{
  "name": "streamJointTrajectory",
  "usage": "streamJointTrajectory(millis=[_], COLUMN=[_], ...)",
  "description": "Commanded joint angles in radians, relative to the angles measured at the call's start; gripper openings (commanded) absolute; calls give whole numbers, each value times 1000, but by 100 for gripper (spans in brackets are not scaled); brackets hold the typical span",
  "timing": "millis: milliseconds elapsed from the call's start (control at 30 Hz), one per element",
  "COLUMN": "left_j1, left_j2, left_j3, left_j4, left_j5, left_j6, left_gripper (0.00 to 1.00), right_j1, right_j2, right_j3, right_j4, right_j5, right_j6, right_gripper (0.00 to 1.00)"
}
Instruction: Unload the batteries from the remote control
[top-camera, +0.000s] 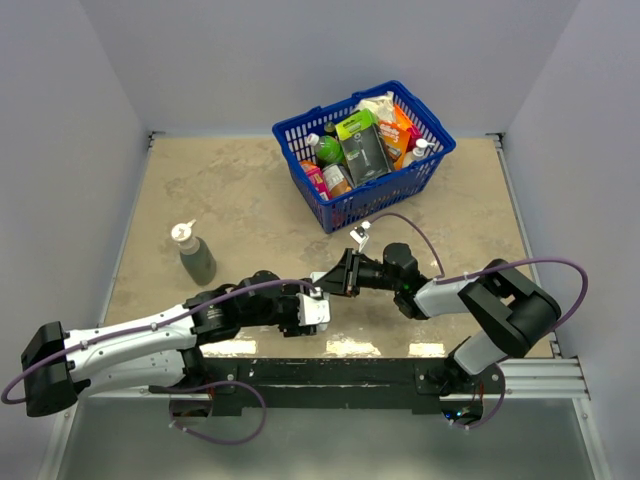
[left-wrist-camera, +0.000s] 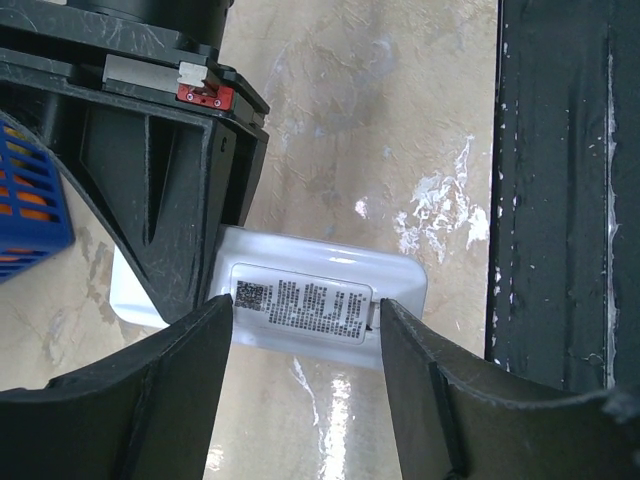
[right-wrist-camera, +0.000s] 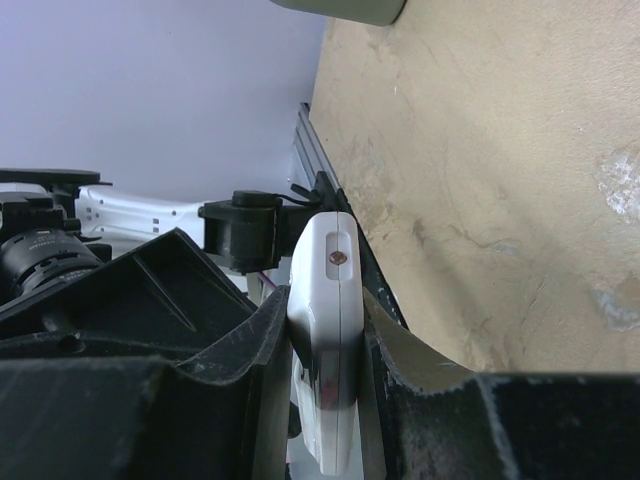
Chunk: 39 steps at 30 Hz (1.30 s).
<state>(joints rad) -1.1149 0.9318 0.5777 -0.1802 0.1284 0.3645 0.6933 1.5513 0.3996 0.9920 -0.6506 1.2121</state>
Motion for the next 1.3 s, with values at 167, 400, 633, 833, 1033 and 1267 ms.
streamJointTrajectory(millis=[167,400,633,833,1033,1267], left_j1=[0,0,1,0,-2,-2], left_j2=[15,16,35,36,33,32], left_j3=[11,14,25,27,31,39], left_j4=[45,45,45,48,51,51], left_j5=[-78,-122,-151,-168,-200,-227], left_j6=[59,70,99,110,120,131], left_gripper=[65,65,65,65,65,65], right_j1=[3,2,3,3,2,3], right_j2=[-7,69,98,99,99,93], right_j3=[1,-27,-33,-33,-31,-27], right_j4=[135,330,358,359,361,341], right_j5=[-58,-80,-78,-77,-81,-81], right_j6=[72,162,170,170,170,161], right_gripper=[0,0,0,0,0,0])
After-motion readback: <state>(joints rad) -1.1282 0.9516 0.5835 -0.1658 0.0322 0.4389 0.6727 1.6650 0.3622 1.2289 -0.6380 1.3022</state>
